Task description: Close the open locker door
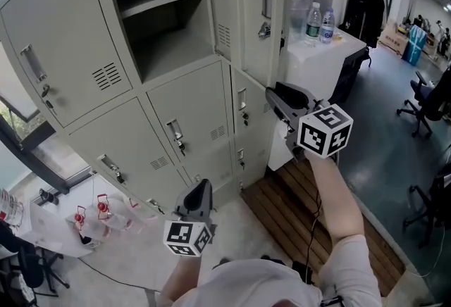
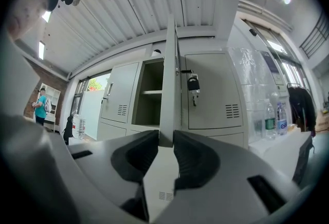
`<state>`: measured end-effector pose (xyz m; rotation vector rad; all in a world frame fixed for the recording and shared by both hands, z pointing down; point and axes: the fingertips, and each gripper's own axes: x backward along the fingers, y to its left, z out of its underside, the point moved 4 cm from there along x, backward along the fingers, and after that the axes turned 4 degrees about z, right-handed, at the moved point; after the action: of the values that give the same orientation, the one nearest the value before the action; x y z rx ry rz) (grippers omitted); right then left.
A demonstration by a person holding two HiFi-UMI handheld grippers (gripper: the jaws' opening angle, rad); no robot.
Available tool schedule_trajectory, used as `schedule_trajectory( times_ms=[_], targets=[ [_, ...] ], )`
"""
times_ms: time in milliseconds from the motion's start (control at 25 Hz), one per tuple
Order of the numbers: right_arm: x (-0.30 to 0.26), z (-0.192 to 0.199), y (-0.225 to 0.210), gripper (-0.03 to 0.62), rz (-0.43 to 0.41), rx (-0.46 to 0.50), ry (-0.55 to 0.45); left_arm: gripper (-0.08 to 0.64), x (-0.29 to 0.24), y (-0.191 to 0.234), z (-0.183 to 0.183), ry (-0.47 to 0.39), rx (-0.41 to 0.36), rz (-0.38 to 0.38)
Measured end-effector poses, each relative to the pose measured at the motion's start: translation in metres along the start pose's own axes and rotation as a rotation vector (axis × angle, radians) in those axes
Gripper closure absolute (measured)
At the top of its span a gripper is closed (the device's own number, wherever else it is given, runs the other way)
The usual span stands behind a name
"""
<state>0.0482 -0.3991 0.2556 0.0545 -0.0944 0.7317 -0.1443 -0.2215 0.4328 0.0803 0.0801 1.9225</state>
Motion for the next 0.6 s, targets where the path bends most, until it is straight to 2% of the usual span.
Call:
schedule_trajectory(
  times_ms=[600],
  targets=[
    [-0.025, 0.001, 0.070, 0.500, -0.144, 0.013, 0.011, 0.552, 0.025, 0.022, -0.002, -0.008, 0.004, -0.050]
  ],
)
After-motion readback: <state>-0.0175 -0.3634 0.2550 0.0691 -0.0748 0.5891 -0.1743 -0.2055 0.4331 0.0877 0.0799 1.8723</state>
